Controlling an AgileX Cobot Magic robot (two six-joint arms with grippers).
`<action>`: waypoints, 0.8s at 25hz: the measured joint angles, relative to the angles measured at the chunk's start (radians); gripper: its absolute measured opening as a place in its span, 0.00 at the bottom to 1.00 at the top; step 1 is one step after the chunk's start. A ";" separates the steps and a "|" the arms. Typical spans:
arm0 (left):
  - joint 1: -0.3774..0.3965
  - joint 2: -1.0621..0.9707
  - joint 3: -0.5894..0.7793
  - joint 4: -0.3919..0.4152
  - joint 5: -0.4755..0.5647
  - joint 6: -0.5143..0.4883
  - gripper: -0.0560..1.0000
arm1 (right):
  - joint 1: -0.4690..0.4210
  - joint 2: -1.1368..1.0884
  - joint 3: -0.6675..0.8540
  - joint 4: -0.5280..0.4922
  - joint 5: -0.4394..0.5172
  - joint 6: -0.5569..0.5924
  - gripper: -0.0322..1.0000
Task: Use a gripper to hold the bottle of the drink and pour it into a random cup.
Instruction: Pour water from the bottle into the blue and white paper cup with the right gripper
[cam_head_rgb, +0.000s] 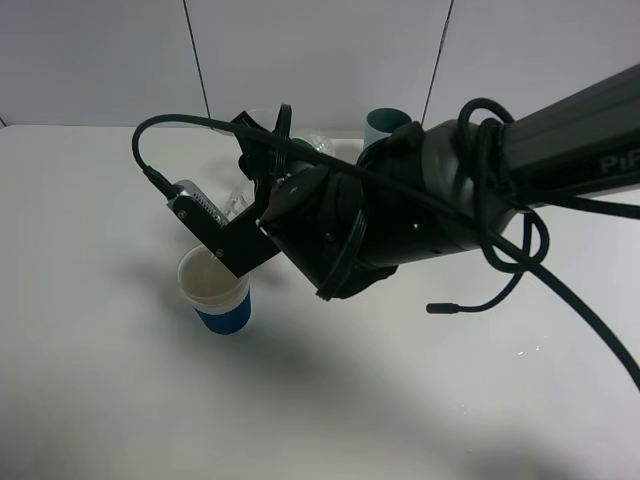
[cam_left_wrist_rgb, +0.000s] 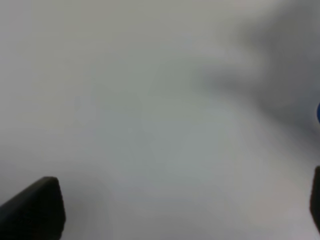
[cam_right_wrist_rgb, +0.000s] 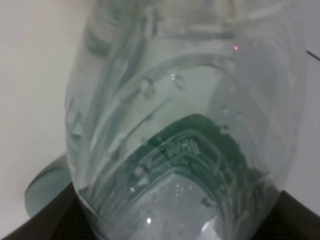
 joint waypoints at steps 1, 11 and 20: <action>0.000 0.000 0.000 0.000 0.000 0.000 0.99 | 0.000 0.000 0.000 -0.001 0.000 0.000 0.58; 0.000 0.000 0.000 0.000 0.000 0.000 0.99 | 0.000 0.000 0.000 -0.002 0.000 -0.009 0.58; 0.000 0.000 0.000 0.000 0.000 0.000 0.99 | 0.000 0.000 0.000 -0.004 0.000 -0.035 0.58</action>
